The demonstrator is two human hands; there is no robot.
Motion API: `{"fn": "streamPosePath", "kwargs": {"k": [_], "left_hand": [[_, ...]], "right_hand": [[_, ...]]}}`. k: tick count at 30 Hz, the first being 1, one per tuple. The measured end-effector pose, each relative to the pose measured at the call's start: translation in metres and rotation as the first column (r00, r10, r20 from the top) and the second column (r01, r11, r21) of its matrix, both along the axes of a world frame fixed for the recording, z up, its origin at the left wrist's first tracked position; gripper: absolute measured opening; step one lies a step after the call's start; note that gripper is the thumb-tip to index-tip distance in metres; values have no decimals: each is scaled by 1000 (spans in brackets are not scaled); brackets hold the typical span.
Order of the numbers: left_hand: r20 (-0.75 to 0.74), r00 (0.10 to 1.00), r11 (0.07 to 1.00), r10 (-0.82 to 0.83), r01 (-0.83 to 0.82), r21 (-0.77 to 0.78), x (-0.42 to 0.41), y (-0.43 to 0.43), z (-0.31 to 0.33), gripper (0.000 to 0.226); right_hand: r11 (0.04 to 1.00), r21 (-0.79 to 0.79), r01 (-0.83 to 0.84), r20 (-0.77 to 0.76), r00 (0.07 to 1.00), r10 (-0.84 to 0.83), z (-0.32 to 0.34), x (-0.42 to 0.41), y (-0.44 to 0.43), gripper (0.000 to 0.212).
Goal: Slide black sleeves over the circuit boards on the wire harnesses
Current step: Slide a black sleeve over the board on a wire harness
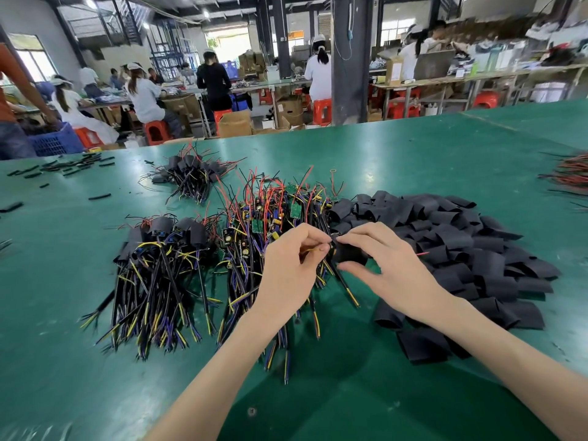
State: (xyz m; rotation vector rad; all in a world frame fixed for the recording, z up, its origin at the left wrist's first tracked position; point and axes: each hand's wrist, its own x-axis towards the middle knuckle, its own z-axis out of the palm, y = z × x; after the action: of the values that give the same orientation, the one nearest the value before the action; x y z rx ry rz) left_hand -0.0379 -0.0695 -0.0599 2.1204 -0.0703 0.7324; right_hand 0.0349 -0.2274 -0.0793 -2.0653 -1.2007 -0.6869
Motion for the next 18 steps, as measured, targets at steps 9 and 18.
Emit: {"fn": "streamPosePath", "kwargs": {"k": [9, 18], "left_hand": [[7, 1000, 1000, 6, -6, 27, 4, 2, -5, 19], [434, 768, 850, 472, -526, 6, -3, 86, 31, 15]], "right_hand": [[1000, -1, -26, -2, 1000, 26, -1, 0, 2, 42], [981, -10, 193, 34, 981, -193, 1, 7, -6, 56]]}}
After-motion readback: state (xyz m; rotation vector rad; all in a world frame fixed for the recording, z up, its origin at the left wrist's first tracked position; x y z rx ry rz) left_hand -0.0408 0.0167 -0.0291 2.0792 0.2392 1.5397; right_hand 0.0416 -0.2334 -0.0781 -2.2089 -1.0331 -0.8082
